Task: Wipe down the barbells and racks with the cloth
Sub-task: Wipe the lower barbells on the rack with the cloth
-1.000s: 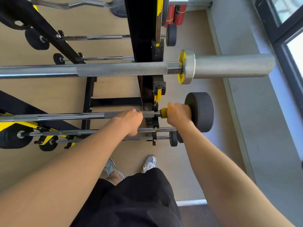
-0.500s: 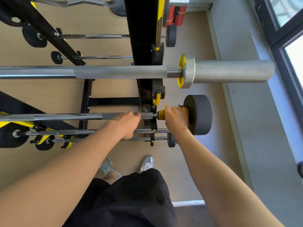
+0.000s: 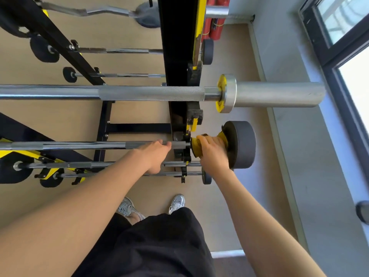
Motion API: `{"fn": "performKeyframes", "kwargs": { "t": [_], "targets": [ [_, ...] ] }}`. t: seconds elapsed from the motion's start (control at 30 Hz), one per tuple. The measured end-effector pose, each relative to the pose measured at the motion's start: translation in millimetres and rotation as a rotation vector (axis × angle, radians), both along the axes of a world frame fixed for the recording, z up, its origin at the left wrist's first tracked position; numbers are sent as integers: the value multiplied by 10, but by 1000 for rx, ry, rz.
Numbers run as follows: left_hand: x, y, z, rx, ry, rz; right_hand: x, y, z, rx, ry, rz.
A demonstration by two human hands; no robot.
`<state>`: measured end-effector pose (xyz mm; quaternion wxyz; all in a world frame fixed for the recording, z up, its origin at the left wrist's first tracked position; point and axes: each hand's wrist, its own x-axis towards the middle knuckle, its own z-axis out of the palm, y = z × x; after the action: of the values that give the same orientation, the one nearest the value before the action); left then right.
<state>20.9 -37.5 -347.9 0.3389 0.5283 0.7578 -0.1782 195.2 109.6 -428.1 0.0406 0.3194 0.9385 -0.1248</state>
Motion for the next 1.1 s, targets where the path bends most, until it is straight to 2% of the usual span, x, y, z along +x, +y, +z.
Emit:
{"fn": "performKeyframes", "kwargs": {
  "t": [0.17, 0.3, 0.37, 0.43, 0.53, 0.63, 0.73, 0.87, 0.97, 1.1],
  "targets": [
    [-169, -61, 5, 32, -69, 26, -226, 28, 456, -258, -39, -146],
    [-376, -182, -120, 139, -160, 157, -381, -385, 802, -488, 224, -343],
    [-478, -292, -145, 246, -196, 242, -472, -745, 841, -442, 389, -248],
    [-579, -448, -110, 340, -204, 336, -580, -1059, 725, -418, 435, -103],
    [-816, -730, -121, 332, -15, 323, -820, -1320, 530, -429, 423, 38],
    [-1097, -1012, -185, 132, 132, 234, -1092, -1476, 352, -425, 352, 122],
    [-1316, -1169, -306, 39, 130, 151, -1332, -1548, 197, -285, 106, 150],
    [-1474, -1188, -415, -8, 79, 57, -1500, -1487, 55, -83, -1, 232],
    [-1533, -1189, -472, -15, 44, 42, -1616, -1491, -3, 135, -185, 323],
    [-1552, -1222, -549, 24, 39, 19, -1905, -1432, 14, 192, -285, 312]
  ]
}}
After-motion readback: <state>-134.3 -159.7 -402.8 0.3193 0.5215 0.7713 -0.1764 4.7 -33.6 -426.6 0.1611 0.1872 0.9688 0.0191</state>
